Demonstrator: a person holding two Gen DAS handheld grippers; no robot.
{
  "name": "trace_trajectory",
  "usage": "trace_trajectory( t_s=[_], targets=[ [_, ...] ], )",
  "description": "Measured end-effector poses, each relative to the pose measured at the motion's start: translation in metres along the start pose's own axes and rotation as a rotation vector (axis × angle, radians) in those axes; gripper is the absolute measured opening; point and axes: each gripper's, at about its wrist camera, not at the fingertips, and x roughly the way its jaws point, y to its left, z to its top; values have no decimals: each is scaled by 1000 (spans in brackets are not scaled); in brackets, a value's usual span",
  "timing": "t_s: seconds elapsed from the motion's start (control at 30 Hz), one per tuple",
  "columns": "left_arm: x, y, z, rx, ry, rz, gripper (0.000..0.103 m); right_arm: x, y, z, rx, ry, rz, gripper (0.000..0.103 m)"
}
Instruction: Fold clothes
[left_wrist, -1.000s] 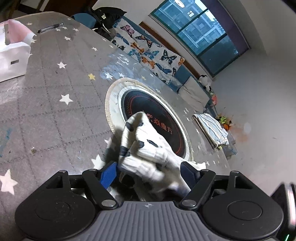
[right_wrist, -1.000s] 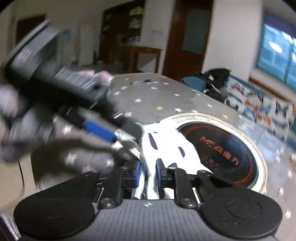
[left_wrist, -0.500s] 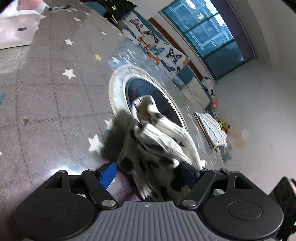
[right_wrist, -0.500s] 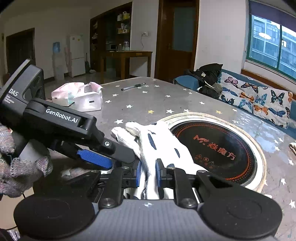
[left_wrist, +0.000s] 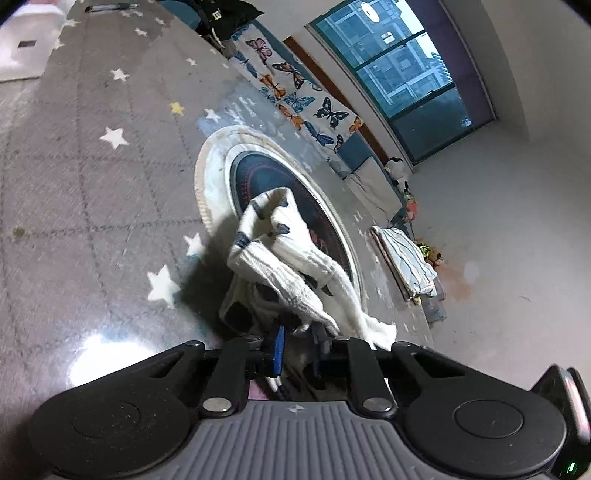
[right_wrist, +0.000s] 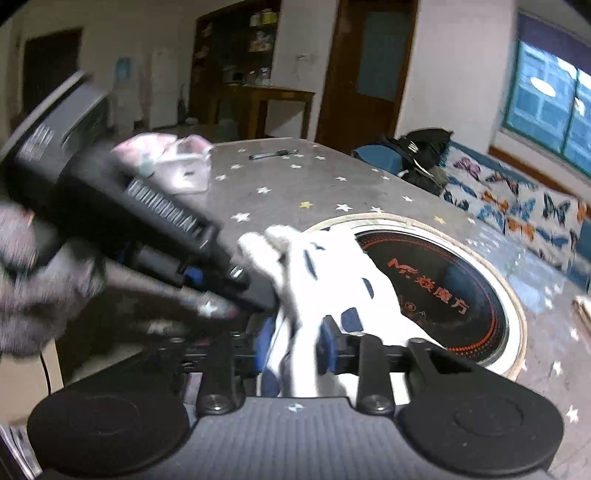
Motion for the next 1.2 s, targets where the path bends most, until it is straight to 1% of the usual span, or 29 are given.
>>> trace_trajectory(
  t_s=[0.03, 0.1, 0.2, 0.23, 0.3, 0.37, 0.43, 0.47, 0.53, 0.57, 0.63, 0.67, 0.7, 0.73, 0.77, 0.8, 0.87, 0.93, 0.97, 1.03, 1.17, 1.2],
  targets=[
    [0, -1, 0, 1, 0, -1, 15, 0, 5, -2, -32, 2, -6, 45],
    [0, -4, 1, 2, 0, -3, 15, 2, 17, -5, -97, 9, -22, 47],
    [2, -6, -1, 0, 7, 2, 15, 9, 33, -9, -182, 28, -60, 48],
    [2, -6, -1, -3, 9, 3, 15, 12, 38, -10, -211, 34, -69, 53],
    [2, -5, 0, -12, 10, 4, 15, 17, 48, -11, -268, 41, -90, 54],
    [1, -4, 1, -19, 11, 4, 15, 19, 53, -10, -294, 42, -107, 53],
    [-1, -2, 2, -25, 12, 4, 15, 21, 53, -9, -295, 50, -120, 43],
    [-1, -1, 1, -28, 14, 3, 15, 23, 53, -8, -296, 54, -126, 40],
    [-2, 2, 0, -35, 16, 0, 15, 24, 52, -7, -290, 59, -136, 26],
    [-4, 3, 0, -37, 17, -3, 16, 23, 50, -5, -274, 54, -132, 25],
    [-8, 5, -3, -37, 13, -7, 20, 19, 45, -2, -239, 41, -119, 21],
    [-11, 6, -5, -37, 12, -14, 25, 16, 41, -1, -216, 33, -109, 21],
    [-14, 6, -7, -35, 10, -22, 34, 14, 38, 1, -195, 27, -99, 19],
    [-17, 7, -9, -34, 8, -30, 40, 12, 33, 3, -165, 22, -86, 18],
    [-19, 6, -12, -32, 0, -35, 52, 9, 26, 5, -134, 19, -74, 18],
    [-21, 6, -14, -31, -11, -39, 58, 7, 21, 6, -110, 17, -66, 17],
    [-22, 7, -18, -43, -20, -72, 62, 4, 13, 8, -64, 13, -49, 17],
    [-17, 7, -21, -70, -18, -116, 70, 3, 8, 8, -47, 12, -40, 17],
    [-13, 7, -22, -86, -12, -120, 76, 2, 6, 8, -41, 12, -37, 16],
    [-4, 8, -24, -120, 4, -124, 77, -1, 3, 6, -34, 11, -31, 15],
    [6, 9, -20, -178, -12, -140, 77, -3, 6, 3, -44, 13, -23, 14],
    [9, 10, -18, -193, -17, -147, 75, -4, 7, 2, -46, 12, -22, 14]
  ],
)
